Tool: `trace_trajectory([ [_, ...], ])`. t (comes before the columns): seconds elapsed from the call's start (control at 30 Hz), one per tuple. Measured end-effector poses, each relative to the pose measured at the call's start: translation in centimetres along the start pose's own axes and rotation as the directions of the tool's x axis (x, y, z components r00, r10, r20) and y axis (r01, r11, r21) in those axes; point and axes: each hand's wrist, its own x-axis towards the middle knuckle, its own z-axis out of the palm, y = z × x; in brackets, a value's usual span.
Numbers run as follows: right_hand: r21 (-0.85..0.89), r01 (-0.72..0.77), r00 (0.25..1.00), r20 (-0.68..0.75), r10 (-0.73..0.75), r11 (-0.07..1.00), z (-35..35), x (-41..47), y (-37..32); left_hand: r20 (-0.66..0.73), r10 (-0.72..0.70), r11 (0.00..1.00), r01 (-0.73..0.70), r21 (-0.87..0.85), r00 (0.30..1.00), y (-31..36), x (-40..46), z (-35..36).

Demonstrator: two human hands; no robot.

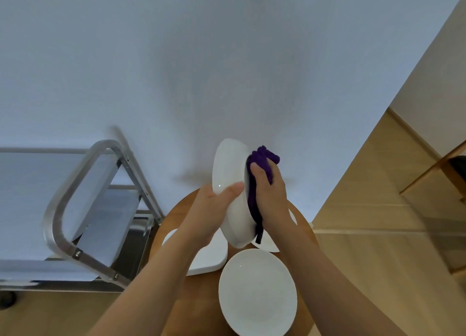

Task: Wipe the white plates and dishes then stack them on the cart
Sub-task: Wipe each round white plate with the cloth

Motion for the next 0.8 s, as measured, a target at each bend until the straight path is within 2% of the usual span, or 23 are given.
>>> trace_trajectory([
  [0.1, -0.031, 0.076, 0.991, 0.112, -0.072, 0.997, 0.6, -1.2, -0.1, -0.104, -0.032, 0.999, 0.030, -0.020, 0.994, 0.2, 0.4, -0.2],
  [0.17, -0.095, 0.173, 0.969, 0.192, -0.153, 0.980, 1.0, -2.0, -0.6, -0.201, -0.103, 0.987, 0.075, -0.141, 0.974, 0.3, 0.6, -0.5],
  [0.27, -0.194, 0.352, 0.921, 0.245, -0.302, 0.916, 1.5, -3.0, -1.2, -0.290, -0.140, 0.961, 0.060, -0.271, 0.947, 0.1, 0.8, -0.4],
  [0.33, -0.269, 0.480, 0.873, 0.239, -0.425, 0.835, 2.1, -3.8, -1.0, -0.307, -0.191, 0.932, 0.074, -0.356, 0.932, 0.1, 0.9, -0.2],
  [0.43, -0.385, 0.657, 0.748, 0.222, -0.626, 0.648, 2.5, -4.9, 0.3, -0.240, -0.247, 0.840, 0.084, -0.535, 0.939, 0.2, 0.9, -0.6],
  [0.5, -0.430, 0.721, 0.672, 0.245, -0.699, 0.543, 2.0, -5.3, 1.3, -0.201, -0.287, 0.804, 0.121, -0.582, 0.937, 0.1, 0.6, -0.9],
  [0.57, -0.440, 0.774, 0.610, 0.329, -0.721, 0.455, 0.5, -5.0, 2.1, -0.178, -0.352, 0.759, 0.169, -0.628, 0.919, -0.1, 0.3, -1.4],
  [0.63, -0.414, 0.763, 0.641, 0.390, -0.661, 0.496, -1.7, -4.3, 2.3, -0.158, -0.350, 0.752, 0.176, -0.635, 0.923, -0.1, 0.2, -2.0],
  [0.73, -0.405, 0.615, 0.784, 0.399, -0.475, 0.676, -4.3, -3.2, 1.8, -0.095, -0.258, 0.814, 0.163, -0.558, 0.961, -0.2, -0.1, -2.8],
  [0.8, -0.419, 0.524, 0.841, 0.393, -0.373, 0.741, -4.9, -2.5, 1.7, -0.037, -0.224, 0.858, 0.179, -0.481, 0.974, -0.2, -0.4, -2.8],
])
